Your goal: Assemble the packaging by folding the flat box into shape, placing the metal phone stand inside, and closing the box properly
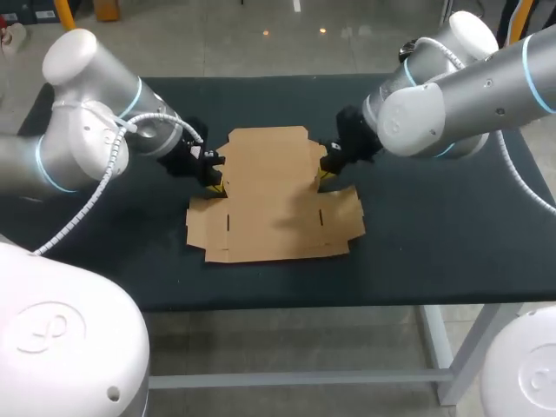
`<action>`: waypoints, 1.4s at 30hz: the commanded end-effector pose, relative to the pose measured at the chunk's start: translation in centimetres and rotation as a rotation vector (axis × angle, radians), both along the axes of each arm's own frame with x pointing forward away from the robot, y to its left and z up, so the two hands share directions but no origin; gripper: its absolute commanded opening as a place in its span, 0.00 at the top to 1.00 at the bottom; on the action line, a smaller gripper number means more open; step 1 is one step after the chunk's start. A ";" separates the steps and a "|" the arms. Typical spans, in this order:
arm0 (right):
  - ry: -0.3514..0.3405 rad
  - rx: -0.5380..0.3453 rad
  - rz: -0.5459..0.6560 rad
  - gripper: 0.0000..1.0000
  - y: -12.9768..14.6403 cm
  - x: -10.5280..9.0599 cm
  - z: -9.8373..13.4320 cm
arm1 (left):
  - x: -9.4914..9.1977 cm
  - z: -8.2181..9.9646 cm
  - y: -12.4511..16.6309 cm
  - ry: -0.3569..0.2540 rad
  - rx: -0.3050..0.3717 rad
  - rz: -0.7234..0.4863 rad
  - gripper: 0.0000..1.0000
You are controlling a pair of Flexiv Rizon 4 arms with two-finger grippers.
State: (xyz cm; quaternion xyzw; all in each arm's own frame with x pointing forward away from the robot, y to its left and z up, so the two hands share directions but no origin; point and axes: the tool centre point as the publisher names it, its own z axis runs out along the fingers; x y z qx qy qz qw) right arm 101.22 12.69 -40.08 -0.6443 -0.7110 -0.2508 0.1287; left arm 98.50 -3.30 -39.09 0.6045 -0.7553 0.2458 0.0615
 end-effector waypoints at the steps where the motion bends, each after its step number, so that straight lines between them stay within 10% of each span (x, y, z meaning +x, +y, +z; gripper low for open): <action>1: -0.006 -0.008 -0.004 1.00 0.4 -0.2 0.0 | 0.1 0.1 -0.5 0.003 0.011 -0.002 1.00; 42: -0.032 -0.101 -0.018 1.00 2.2 -0.5 -0.8 | 0.3 -0.8 -2.5 0.026 0.030 -0.040 1.00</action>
